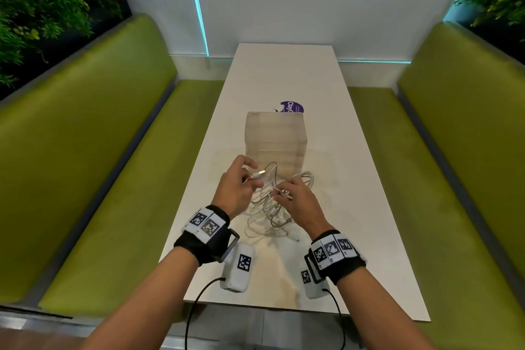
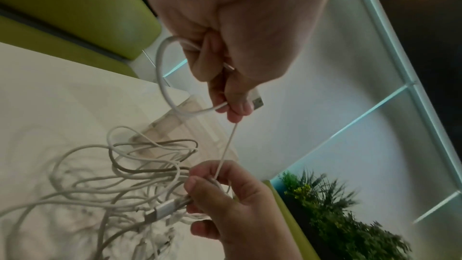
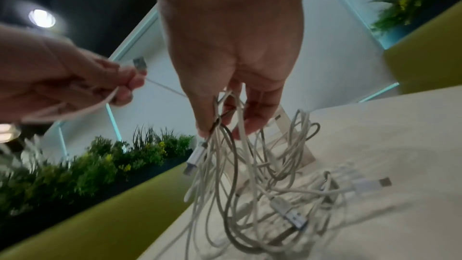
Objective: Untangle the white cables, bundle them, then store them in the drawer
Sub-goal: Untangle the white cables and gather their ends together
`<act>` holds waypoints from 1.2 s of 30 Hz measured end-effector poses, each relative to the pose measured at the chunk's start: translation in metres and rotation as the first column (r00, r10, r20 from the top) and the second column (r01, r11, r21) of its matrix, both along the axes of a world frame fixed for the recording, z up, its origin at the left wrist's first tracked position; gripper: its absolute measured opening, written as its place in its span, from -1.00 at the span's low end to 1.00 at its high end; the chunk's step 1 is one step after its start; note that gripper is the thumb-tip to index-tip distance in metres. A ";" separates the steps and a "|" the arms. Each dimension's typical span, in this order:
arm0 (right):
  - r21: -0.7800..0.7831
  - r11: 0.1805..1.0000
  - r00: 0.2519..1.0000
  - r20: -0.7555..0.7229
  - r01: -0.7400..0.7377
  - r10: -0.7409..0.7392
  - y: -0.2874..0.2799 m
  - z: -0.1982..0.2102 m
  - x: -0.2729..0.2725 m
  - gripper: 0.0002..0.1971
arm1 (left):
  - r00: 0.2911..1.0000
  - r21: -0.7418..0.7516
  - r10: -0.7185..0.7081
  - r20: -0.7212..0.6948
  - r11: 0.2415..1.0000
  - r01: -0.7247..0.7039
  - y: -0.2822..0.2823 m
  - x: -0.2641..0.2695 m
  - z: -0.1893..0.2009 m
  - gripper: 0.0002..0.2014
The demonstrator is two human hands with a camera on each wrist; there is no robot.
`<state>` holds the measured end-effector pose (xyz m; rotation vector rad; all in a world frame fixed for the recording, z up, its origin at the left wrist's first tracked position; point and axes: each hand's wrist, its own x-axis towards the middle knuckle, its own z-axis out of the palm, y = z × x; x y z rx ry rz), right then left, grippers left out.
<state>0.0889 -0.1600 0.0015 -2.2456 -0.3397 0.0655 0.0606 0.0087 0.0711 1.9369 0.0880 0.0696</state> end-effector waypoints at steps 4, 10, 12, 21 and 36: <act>0.377 0.926 0.975 -0.190 -0.033 0.112 -0.005 0.003 -0.003 -0.79 | 0.993 -0.049 0.114 0.045 0.993 -0.111 0.008 0.001 -0.003 -0.73; 0.597 0.802 0.911 -0.337 0.011 0.239 -0.012 0.015 -0.009 -0.73 | 0.996 -0.092 0.017 0.084 0.996 -0.009 -0.001 0.000 0.009 -0.78; 0.581 0.814 0.919 -0.305 -0.029 0.250 -0.016 0.018 -0.009 -0.76 | 0.995 -0.120 0.008 0.096 0.993 0.004 -0.003 0.001 0.012 -0.77; 0.456 0.874 0.981 -0.159 0.170 -0.108 0.001 0.013 -0.019 -0.78 | 0.992 -0.148 -0.059 0.113 0.986 0.075 -0.023 0.005 0.023 -0.73; -0.041 0.976 0.949 -0.226 0.215 -0.219 -0.042 -0.035 -0.016 -0.79 | 0.913 -0.412 0.210 0.349 0.910 -0.052 0.008 0.001 0.082 -0.76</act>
